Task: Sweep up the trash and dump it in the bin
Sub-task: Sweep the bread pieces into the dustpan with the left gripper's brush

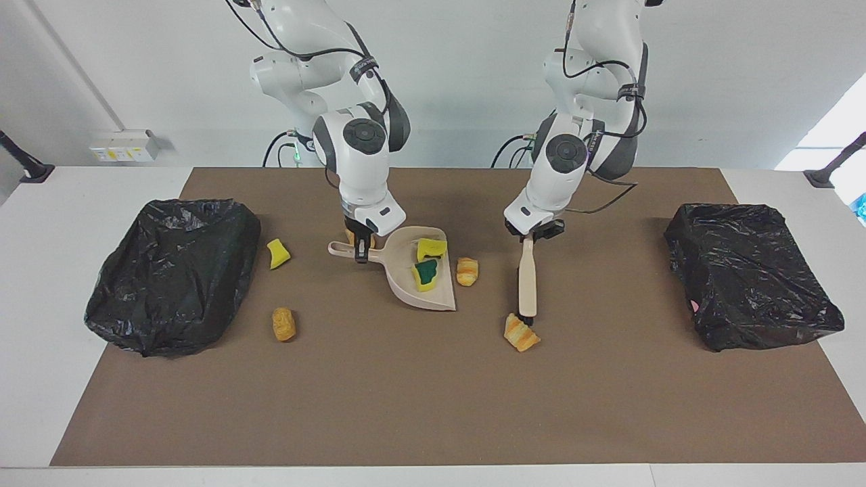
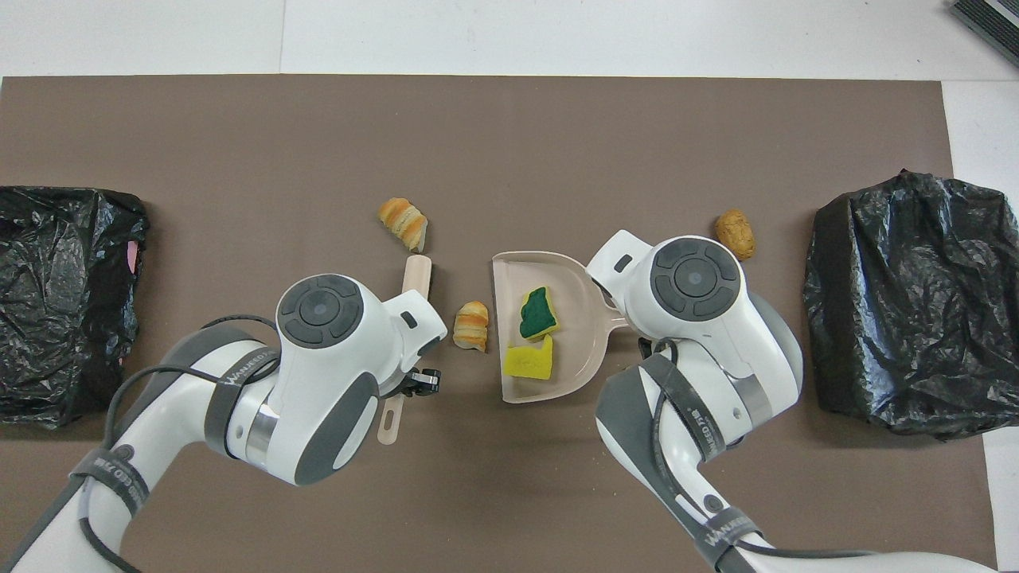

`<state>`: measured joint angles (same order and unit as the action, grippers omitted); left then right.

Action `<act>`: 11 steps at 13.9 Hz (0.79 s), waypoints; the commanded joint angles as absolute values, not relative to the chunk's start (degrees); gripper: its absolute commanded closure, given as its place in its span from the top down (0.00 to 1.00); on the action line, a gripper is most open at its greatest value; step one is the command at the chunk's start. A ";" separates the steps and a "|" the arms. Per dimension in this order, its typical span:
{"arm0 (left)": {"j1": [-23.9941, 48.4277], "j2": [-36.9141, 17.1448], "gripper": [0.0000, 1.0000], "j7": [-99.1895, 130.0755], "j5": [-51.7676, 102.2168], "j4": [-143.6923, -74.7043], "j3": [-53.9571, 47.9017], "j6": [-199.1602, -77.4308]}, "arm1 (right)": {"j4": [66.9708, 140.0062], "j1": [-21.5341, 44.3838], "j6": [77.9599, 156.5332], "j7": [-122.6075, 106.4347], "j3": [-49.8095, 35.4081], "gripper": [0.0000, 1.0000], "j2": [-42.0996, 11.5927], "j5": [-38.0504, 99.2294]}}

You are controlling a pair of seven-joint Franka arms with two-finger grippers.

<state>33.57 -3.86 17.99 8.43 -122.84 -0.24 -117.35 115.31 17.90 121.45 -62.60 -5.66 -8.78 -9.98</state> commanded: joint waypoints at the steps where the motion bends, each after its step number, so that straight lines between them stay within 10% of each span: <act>1: 39.35 -1.58 0.00 23.18 10.98 -124.46 0.70 -118.73 | 115.93 17.75 122.26 -62.31 -5.98 0.00 -8.61 -9.49; 11: 37.03 -2.19 0.00 28.58 9.79 -118.05 1.49 -116.56 | 115.93 17.75 122.17 -62.40 -5.98 0.00 -8.61 -9.49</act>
